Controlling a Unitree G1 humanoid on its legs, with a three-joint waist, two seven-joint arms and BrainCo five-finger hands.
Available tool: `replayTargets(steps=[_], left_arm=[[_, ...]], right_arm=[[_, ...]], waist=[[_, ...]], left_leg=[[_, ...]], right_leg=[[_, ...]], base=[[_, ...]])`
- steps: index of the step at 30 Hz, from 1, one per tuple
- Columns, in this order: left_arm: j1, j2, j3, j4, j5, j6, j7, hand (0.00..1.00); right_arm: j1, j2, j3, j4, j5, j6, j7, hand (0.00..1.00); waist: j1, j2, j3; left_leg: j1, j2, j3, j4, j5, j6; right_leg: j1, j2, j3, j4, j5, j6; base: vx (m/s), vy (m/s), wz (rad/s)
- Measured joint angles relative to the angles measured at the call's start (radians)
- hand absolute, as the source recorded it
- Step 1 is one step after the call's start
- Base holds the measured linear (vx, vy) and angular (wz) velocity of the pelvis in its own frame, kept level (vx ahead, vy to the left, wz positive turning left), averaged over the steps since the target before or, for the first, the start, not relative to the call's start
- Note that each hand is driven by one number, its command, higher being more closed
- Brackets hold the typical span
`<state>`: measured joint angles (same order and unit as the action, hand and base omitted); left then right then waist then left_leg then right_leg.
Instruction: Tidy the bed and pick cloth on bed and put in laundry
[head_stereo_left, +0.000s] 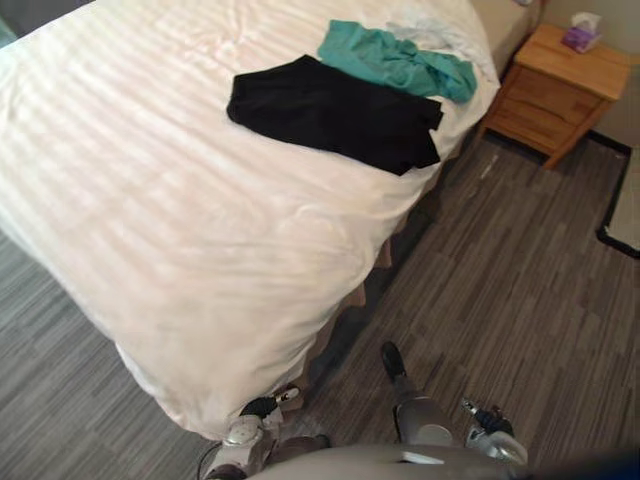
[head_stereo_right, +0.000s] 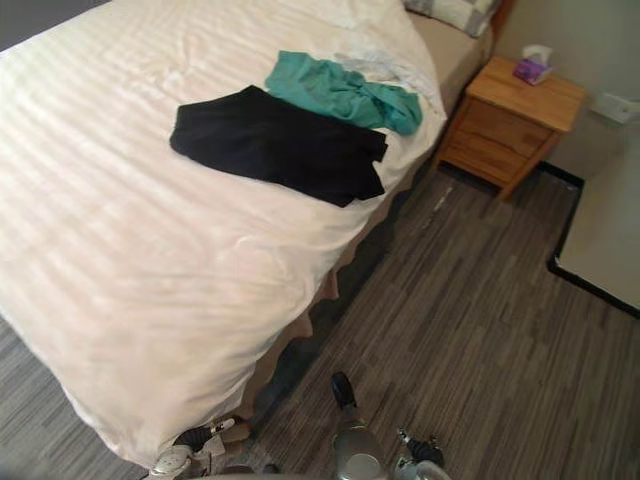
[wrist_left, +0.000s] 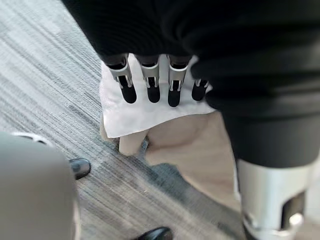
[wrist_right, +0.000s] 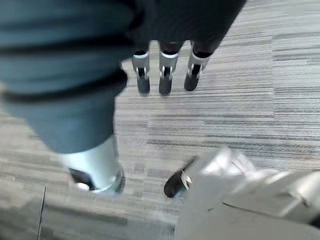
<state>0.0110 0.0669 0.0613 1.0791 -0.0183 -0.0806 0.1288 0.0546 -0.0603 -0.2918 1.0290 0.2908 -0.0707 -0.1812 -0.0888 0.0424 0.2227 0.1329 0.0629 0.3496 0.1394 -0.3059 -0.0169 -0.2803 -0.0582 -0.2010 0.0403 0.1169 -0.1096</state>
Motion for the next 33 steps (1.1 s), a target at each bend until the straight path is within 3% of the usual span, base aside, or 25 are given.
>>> replayTargets(steps=[2, 3, 4, 5, 6, 7, 8, 9, 10, 11, 12, 13, 17, 22, 26, 28, 30, 31, 32, 33], left_arm=[[0.014, -0.003, 0.0, -0.002, -0.001, 0.008, -0.001, 0.0], [0.019, 0.01, 0.008, -0.004, -0.007, 0.01, -0.003, 0.0], [0.017, 0.014, 0.026, -0.004, -0.009, 0.013, -0.005, 0.0], [0.019, 0.021, 0.04, 0.002, -0.01, 0.026, -0.011, 0.0], [0.019, 0.034, 0.039, 0.005, -0.012, 0.03, -0.014, 0.0], [0.02, 0.038, 0.04, 0.002, -0.013, 0.029, -0.014, 0.0], [0.021, 0.031, 0.039, 0.005, -0.012, 0.027, -0.014, 0.0], [0.018, 0.039, 0.04, 0.002, -0.017, 0.026, -0.014, 0.0], [0.024, 0.045, 0.035, 0.001, -0.027, 0.025, -0.015, 0.0], [0.03, 0.058, 0.036, 0.002, -0.038, 0.023, -0.014, 0.0], [0.023, 0.043, 0.033, 0.003, -0.04, 0.023, -0.015, 0.0], [0.029, 0.033, 0.034, 0.003, -0.04, 0.021, -0.016, 0.0], [0.01, -0.004, 0.014, -0.001, -0.039, -0.004, -0.019, 0.0], [0.023, -0.001, 0.021, 0.001, -0.04, -0.007, -0.014, 0.0], [0.035, -0.001, 0.03, 0.0, -0.068, -0.014, -0.012, 0.0], [0.031, -0.007, 0.031, 0.001, -0.081, -0.018, -0.007, 0.0], [0.037, -0.014, 0.031, 0.004, -0.089, -0.018, -0.013, 0.0], [0.039, -0.015, 0.034, 0.004, -0.091, -0.017, -0.014, 0.0], [0.034, -0.007, 0.056, 0.046, -0.09, -0.011, -0.015, 0.0], [0.034, -0.007, 0.056, 0.046, -0.09, -0.011, -0.015, 0.0]], right_arm=[[-0.009, -0.017, 0.008, -0.011, -0.001, 0.0, -0.001, 0.0], [0.015, -0.009, 0.022, -0.015, -0.002, -0.001, -0.001, 0.0], [0.02, -0.005, 0.029, -0.015, -0.002, -0.002, -0.001, 0.0], [0.019, 0.001, 0.044, -0.019, -0.002, -0.009, -0.001, 0.0], [0.012, 0.006, 0.066, -0.016, -0.002, -0.014, -0.001, 0.0], [-0.009, 0.005, 0.068, -0.008, -0.002, -0.011, -0.001, 0.0], [-0.026, -0.003, 0.041, -0.022, -0.002, -0.011, -0.002, 0.0], [-0.016, 0.009, 0.027, -0.021, -0.002, -0.011, -0.002, 0.0], [-0.008, 0.016, 0.026, -0.017, -0.002, -0.01, -0.001, 0.0], [-0.001, 0.024, 0.025, -0.014, -0.004, -0.009, -0.001, 0.0], [-0.006, 0.022, 0.024, -0.015, -0.006, -0.01, 0.0, 0.0], [-0.005, 0.019, 0.024, -0.014, -0.011, -0.01, 0.0, 0.0], [0.004, 0.025, -0.006, 0.022, -0.045, -0.008, -0.014, 0.0], [0.032, 0.022, -0.041, 0.05, -0.11, 0.013, -0.028, 0.0], [0.028, 0.011, -0.029, 0.059, -0.171, 0.027, -0.037, 0.0], [0.027, 0.004, -0.011, 0.059, -0.192, 0.026, -0.039, 0.0], [0.027, -0.006, -0.018, 0.059, -0.197, 0.023, -0.039, 0.0], [0.028, -0.007, -0.019, 0.06, -0.197, 0.023, -0.038, 0.0], [0.02, 0.002, -0.014, 0.109, -0.197, 0.026, -0.022, 0.0], [0.02, 0.002, -0.014, 0.109, -0.197, 0.026, -0.022, 0.0]], waist=[[-0.003, 0.024, 0.014], [-0.001, -0.001, 0.003], [0.007, -0.01, 0.001], [0.007, -0.023, 0.003], [0.017, -0.056, 0.006], [0.049, -0.037, -0.006], [0.047, -0.012, -0.002], [0.034, -0.042, -0.005], [0.028, -0.054, -0.011], [0.035, -0.065, -0.018], [0.042, -0.03, -0.019], [0.041, -0.019, -0.025], [0.026, -0.021, -0.035], [0.032, -0.031, -0.048], [0.055, -0.034, -0.045], [0.055, -0.028, -0.041], [0.057, 0.003, -0.045], [0.056, 0.001, -0.044], [0.052, -0.04, -0.072], [0.052, -0.04, -0.072]], left_leg=[[0.04, 0.028, 0.061, 0.001, 0.0, 0.0], [0.066, 0.004, 0.082, 0.007, -0.002, -0.003], [0.069, -0.003, 0.092, 0.015, -0.002, -0.003], [0.061, -0.006, 0.106, 0.055, 0.012, 0.02], [0.027, -0.019, 0.1, 0.084, 0.005, 0.059], [0.016, -0.027, 0.074, -0.002, 0.008, 0.07], [0.007, 0.002, 0.097, -0.076, 0.065, 0.015], [0.012, -0.022, 0.117, -0.066, 0.07, 0.017], [0.018, -0.03, 0.119, -0.065, 0.068, 0.013], [0.024, -0.039, 0.138, -0.057, 0.062, -0.003], [0.024, -0.013, 0.146, -0.048, 0.062, -0.009], [0.024, 0.01, 0.149, -0.037, 0.071, -0.016], [0.027, 0.032, 0.127, -0.065, 0.11, -0.036], [0.025, 0.028, 0.135, -0.04, 0.116, -0.035], [-0.044, 0.024, 0.084, 0.101, 0.107, -0.027], [-0.069, 0.023, 0.013, 0.134, 0.098, -0.024], [-0.042, 0.022, -0.019, 0.08, 0.084, -0.022], [-0.032, 0.022, -0.022, 0.058, 0.081, -0.02], [0.062, 0.003, -0.085, -0.066, 0.082, -0.023], [0.062, 0.003, -0.085, -0.066, 0.082, -0.023]], right_leg=[[-0.052, -0.049, -0.171, 0.319, -0.104, -0.033], [-0.037, -0.067, -0.215, 0.396, -0.137, -0.027], [-0.034, -0.065, -0.219, 0.396, -0.144, -0.014], [-0.029, -0.044, -0.187, 0.364, -0.12, 0.003], [-0.005, -0.011, -0.115, 0.252, -0.068, 0.045], [0.008, 0.024, -0.079, 0.181, -0.039, 0.048], [-0.033, -0.001, -0.13, 0.404, -0.208, 0.011], [-0.039, -0.081, -0.134, 0.564, -0.334, 0.044], [-0.002, -0.116, -0.133, 0.556, -0.371, 0.079], [0.043, -0.094, -0.101, 0.46, -0.402, 0.11], [0.077, -0.042, -0.081, 0.382, -0.359, 0.099], [0.105, -0.013, -0.068, 0.324, -0.326, 0.09], [0.204, 0.031, -0.041, 0.16, -0.24, 0.083], [0.287, 0.047, -0.02, -0.034, -0.122, 0.099], [0.306, 0.024, -0.006, -0.086, -0.095, 0.112], [0.307, 0.023, -0.005, -0.098, -0.088, 0.121], [0.322, 0.038, -0.01, -0.126, -0.065, 0.126], [0.329, 0.043, -0.011, -0.139, -0.057, 0.121], [0.376, 0.047, -0.047, -0.143, -0.051, 0.115], [0.376, 0.047, -0.047, -0.143, -0.051, 0.115]], base=[[0.07, -0.018, -0.99], [0.15, -0.032, -0.93], [0.1, -0.062, -1.14], [-0.01, -0.093, -1.27], [-0.07, -0.114, -1.47], [-0.16, -0.117, -1.41], [-0.17, -0.133, -1.12], [-0.1, -0.162, -0.61], [0.04, -0.234, -0.43], [0.08, -0.218, -0.63], [0.07, -0.197, -0.83], [0.03, -0.151, -0.82], [-0.03, -0.08, -0.3], [-0.06, 0.052, -0.09], [-0.1, 0.028, -0.02], [-0.08, -0.007, -0.01], [-0.06, 0.027, 0.04], [-0.01, 0.019, 0.07], [0.0, 0.0, 0.0], [0.0, 0.0, 0.0]])
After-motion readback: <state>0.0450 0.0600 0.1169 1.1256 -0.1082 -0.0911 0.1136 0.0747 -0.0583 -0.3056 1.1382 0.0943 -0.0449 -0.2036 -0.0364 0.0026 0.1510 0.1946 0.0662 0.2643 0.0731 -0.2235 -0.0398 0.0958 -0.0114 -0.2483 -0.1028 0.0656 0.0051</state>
